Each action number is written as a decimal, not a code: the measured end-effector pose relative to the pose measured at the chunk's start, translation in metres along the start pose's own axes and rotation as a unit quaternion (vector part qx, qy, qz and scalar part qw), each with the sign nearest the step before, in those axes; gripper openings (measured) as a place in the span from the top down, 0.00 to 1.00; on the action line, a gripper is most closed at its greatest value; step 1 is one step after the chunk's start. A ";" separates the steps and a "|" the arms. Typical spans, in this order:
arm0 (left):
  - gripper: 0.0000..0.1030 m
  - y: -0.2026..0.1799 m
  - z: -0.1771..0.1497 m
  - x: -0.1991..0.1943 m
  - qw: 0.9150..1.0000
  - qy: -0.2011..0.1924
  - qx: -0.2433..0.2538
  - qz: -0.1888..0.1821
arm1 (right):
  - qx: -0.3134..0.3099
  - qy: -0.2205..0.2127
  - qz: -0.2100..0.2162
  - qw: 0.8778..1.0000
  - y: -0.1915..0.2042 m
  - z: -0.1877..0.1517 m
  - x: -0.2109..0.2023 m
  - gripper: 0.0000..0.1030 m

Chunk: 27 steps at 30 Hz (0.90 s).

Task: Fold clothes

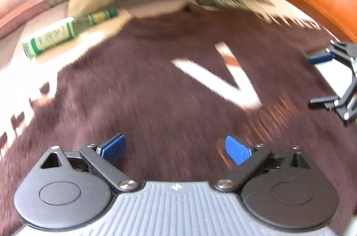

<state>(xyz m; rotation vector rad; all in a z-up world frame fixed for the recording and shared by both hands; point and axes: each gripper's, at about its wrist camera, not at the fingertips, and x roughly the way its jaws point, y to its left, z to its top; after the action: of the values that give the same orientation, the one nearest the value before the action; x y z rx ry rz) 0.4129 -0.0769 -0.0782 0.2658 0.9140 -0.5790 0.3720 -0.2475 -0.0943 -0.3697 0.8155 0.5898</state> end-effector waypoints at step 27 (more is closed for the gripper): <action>0.04 0.097 0.105 0.099 0.989 -0.019 -0.138 0.050 | 0.206 -0.020 -0.164 0.964 -0.086 0.086 0.136 0.00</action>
<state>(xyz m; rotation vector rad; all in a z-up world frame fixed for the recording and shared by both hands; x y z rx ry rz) 0.5862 -0.0805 -0.0982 0.0502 0.9271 -0.3583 0.5474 -0.2229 -0.1369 -0.1047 0.7948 0.1092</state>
